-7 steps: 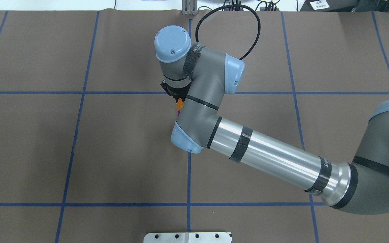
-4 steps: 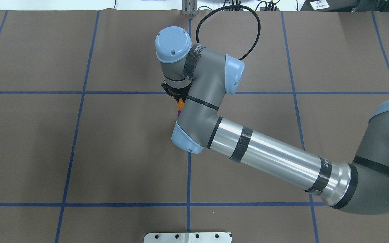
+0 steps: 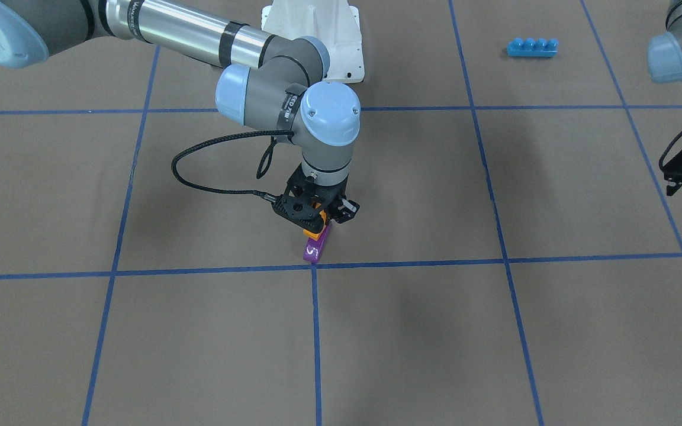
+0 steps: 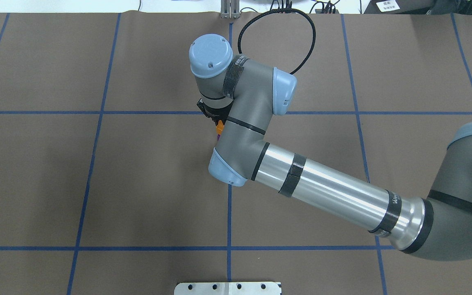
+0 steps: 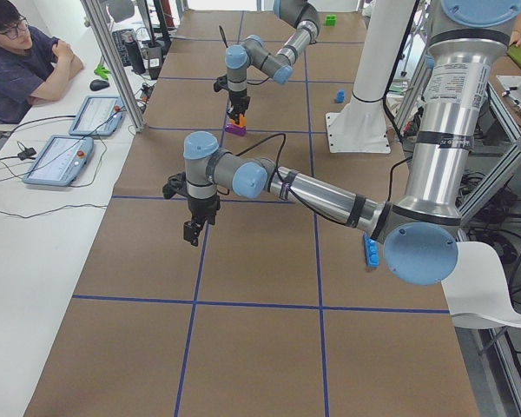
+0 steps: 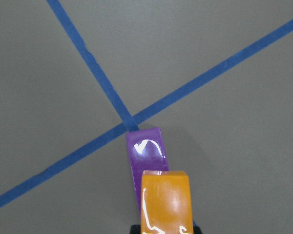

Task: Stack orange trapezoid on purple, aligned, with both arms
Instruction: 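Lower the orange block onto the purple block, aligning their edges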

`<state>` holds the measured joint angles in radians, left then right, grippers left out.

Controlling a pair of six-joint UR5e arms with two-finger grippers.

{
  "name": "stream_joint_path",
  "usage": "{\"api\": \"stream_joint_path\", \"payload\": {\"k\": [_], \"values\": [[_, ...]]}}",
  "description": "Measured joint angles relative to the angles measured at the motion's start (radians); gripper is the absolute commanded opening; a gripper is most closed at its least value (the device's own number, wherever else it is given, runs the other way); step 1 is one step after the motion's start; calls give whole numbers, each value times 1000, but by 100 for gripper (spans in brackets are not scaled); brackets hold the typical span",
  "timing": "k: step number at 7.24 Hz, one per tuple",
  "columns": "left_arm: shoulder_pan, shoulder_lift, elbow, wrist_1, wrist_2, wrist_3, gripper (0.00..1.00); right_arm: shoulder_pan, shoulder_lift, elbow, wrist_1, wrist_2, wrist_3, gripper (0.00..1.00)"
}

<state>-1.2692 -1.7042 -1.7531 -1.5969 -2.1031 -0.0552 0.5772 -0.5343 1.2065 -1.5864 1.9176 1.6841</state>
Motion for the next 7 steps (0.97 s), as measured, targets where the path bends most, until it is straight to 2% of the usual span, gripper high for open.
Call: {"api": "stream_joint_path", "payload": {"k": [4, 5, 6, 7], "values": [[1, -1, 1, 0, 1, -1, 100, -3, -4, -26, 60, 0, -6, 0], [1, -1, 1, 0, 2, -1, 100, -3, -6, -26, 68, 0, -8, 24], [1, -1, 1, 0, 2, -2, 100, -2, -7, -27, 71, 1, -9, 72], [1, -2, 1, 0, 3, -2, 100, -1, -8, -27, 71, 1, -10, 99]]}}
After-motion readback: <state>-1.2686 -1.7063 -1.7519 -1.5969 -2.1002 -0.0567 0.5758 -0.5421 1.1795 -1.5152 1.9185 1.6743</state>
